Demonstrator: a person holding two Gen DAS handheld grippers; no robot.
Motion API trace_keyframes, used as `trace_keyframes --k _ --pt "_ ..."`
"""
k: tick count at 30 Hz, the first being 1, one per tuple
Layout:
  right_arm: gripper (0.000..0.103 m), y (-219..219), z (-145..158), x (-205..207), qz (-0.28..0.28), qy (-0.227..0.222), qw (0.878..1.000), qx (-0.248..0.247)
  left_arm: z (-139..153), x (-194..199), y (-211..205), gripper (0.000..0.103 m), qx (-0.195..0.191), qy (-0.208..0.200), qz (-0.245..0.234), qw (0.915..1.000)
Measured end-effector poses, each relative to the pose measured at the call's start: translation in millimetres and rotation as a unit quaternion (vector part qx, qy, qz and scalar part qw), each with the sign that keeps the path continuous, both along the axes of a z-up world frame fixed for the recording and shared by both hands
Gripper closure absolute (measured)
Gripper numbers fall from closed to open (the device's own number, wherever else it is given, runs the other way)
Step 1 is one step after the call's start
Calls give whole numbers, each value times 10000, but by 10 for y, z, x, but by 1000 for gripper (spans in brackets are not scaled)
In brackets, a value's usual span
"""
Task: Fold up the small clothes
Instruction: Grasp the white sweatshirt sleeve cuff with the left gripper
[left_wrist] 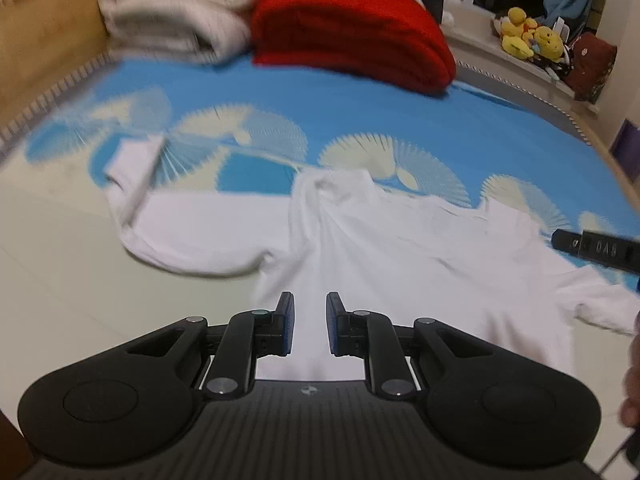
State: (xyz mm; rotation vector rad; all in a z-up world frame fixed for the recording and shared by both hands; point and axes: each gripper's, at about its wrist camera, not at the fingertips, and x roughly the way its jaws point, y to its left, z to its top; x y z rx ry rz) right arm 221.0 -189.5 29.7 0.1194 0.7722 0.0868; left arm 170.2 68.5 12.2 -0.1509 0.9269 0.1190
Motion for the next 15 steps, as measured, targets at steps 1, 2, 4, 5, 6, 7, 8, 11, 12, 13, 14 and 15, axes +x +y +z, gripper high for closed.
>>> trace_keyframes --k 1,2,4,5,6,7,8,11,12,13,14,15 --pt "81 -17 6 11 -20 5 10000 14 -2 84 89 85 -95 98 4 9999" --pt "81 -33 9 23 -40 13 10000 26 -5 195 199 85 -113 170 21 9998" --pt "81 -69 10 43 -81 37 9999 52 -32 463 469 84 26 186 130 9997" --pt "81 -92 6 59 -103 62 9999 67 -58 589 614 84 129 130 225 9996" --pt "81 -107 -2 68 -124 82 9999 78 -108 735 775 84 236 69 357 9991" --pt "81 -119 -11 79 -141 104 9998 86 -186 890 963 84 328 29 513 9981" --pt "81 -134 -21 94 -152 127 9998 91 -288 1052 1164 84 389 28 666 9970" --pt "81 -185 -57 140 -203 205 9995 104 -629 1493 1707 77 568 93 1119 9920" --pt "81 -203 -74 153 -223 235 9994 111 -732 1623 1861 65 645 137 1218 9904" --pt "80 -225 -92 166 -254 271 9992 120 -836 1734 1989 57 686 192 1273 9893" --pt "80 -256 -118 178 -313 323 9989 139 -922 1837 2106 55 734 246 1316 9883" --pt "79 -282 -147 191 -359 383 9985 151 -995 1930 2195 54 776 292 1348 9874"
